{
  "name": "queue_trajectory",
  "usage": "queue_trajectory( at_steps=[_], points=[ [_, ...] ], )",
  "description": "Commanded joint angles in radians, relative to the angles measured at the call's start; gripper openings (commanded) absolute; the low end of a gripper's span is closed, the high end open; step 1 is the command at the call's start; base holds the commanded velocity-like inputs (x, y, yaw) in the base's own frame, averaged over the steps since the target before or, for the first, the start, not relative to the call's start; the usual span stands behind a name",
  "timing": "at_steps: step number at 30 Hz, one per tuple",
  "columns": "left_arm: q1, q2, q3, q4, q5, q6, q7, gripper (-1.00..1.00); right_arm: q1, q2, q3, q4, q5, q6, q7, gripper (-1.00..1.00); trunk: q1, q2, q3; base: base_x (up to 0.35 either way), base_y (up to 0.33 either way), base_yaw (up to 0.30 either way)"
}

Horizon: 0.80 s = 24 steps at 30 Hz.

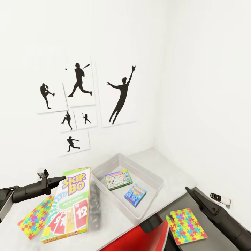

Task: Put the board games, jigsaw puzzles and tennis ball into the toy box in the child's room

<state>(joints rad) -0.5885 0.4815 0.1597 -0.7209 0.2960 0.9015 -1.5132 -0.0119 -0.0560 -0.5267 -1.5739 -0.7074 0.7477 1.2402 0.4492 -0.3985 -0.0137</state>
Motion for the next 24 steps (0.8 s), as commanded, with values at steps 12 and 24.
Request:
queue_trajectory(
  at_steps=[12,24],
  points=[
    [-0.001,0.0,0.0,0.0,0.001,0.01,-0.003,-1.0,0.0,0.001,-0.001,0.001,-0.003,0.005,0.001,1.0,0.001,-0.002,-0.001,0.1,0.03,0.0],
    [-0.001,0.0,0.0,0.0,0.0,0.01,-0.003,-1.0,-0.001,-0.001,-0.001,0.005,-0.004,0.009,0.001,1.0,0.001,-0.002,-0.001,0.007,0.002,0.0]
  ],
)
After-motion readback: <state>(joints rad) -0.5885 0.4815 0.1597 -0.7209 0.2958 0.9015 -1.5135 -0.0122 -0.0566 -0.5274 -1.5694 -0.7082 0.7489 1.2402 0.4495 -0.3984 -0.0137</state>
